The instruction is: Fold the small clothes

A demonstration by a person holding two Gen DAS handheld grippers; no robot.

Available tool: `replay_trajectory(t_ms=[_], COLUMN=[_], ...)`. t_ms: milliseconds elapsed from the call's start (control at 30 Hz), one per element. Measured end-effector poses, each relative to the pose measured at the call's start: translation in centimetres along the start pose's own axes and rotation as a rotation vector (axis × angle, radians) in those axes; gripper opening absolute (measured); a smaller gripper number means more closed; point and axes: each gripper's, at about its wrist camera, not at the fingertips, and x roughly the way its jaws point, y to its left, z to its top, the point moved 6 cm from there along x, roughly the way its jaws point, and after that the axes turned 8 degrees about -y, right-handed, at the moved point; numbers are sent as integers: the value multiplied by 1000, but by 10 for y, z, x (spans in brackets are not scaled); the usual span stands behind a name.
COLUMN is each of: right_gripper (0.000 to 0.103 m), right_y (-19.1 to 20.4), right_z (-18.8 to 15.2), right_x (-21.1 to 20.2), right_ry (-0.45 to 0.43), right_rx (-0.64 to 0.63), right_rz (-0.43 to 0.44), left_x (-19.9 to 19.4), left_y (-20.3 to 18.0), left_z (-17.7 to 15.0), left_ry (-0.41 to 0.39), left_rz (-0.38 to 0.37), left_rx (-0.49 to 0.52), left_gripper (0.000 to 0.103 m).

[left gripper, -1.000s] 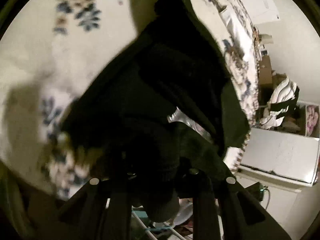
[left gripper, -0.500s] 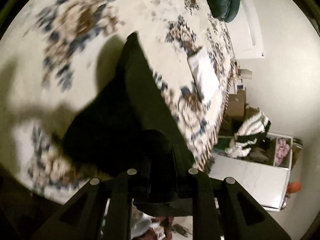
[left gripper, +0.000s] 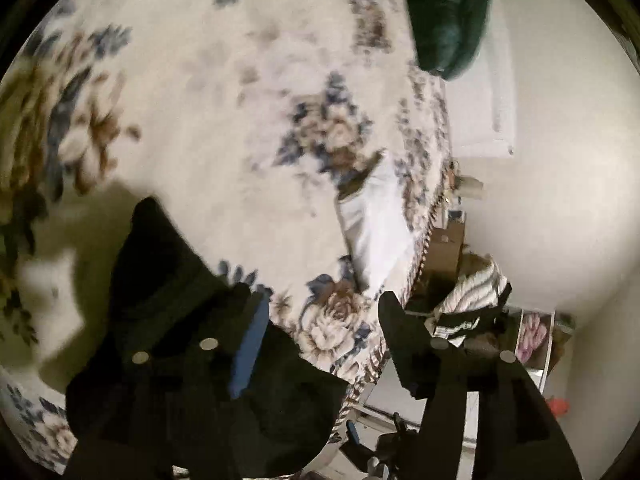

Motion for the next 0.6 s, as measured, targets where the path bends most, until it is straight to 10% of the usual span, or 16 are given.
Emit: replay_trajectory(t_ms=[233,500,567,600], right_gripper=[84,84,83,82], right_y=[15,-22,-29,-34], right_z=[-16,-32,-30,-29], right_x=[-35,-10,3,8], right_ry=[-85,-33,-31,-23], right_rx=[-390,-615,-627,-632], right_rz=[-283,-548,-576,-588], left_x=[14,65,67,64], left_y=[-35,1,7,12], left_z=[-59,-134,-128,-112], left_ry=[161,350,301,265], left_rz=[261,474,520,539], left_rx=[654,1063,1124,1099], left_gripper=[63,64,48,18])
